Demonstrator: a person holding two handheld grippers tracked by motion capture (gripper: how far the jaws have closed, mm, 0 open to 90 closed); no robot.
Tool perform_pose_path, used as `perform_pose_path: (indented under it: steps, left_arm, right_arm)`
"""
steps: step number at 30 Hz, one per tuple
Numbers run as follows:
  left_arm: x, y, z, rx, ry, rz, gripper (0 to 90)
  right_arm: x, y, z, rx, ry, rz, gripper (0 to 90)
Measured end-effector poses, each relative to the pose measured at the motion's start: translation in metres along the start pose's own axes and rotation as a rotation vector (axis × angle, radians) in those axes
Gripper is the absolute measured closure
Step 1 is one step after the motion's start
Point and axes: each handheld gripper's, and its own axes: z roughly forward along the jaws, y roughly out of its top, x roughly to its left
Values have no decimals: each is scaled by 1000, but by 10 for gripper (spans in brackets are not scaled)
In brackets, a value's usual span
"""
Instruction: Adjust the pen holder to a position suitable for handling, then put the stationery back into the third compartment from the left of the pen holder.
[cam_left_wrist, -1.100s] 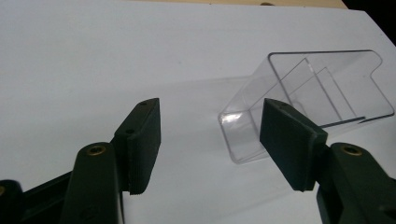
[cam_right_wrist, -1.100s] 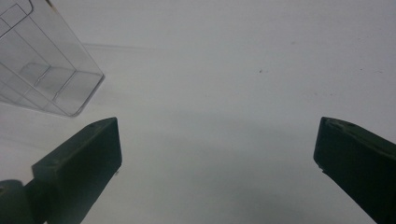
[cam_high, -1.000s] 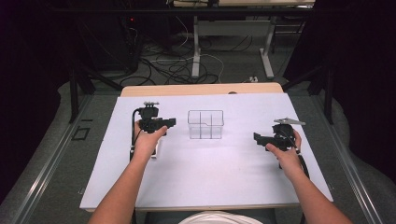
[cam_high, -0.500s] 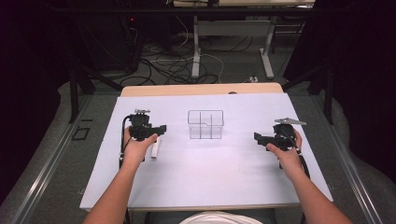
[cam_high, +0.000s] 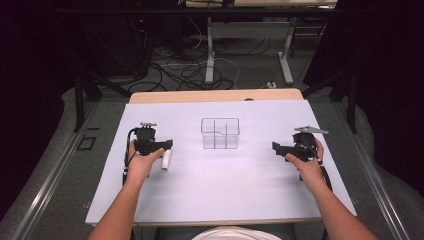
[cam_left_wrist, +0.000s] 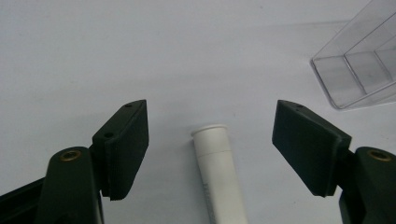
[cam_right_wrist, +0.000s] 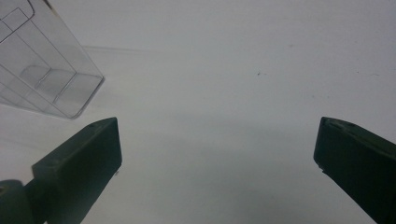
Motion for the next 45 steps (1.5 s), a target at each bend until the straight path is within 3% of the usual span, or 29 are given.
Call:
perform_pose_path:
  steps: [15, 26, 33, 45]
  left_arm:
    - [3, -7, 5, 58, -14, -75, 290]
    - [1, -14, 13, 133, -47, -145, 384]
    - [-2, -17, 15, 189, -66, -163, 469]
    - [-2, -19, 19, 230, -60, -174, 574]
  right_arm:
    - [0, 0, 0, 3, 2, 6, 3]
    - [1, 0, 2, 6, 6, -2, 3]
    - [1, 0, 2, 7, 8, -10, 3]
    - [0, -1, 3, 10, 5, -11, 3]
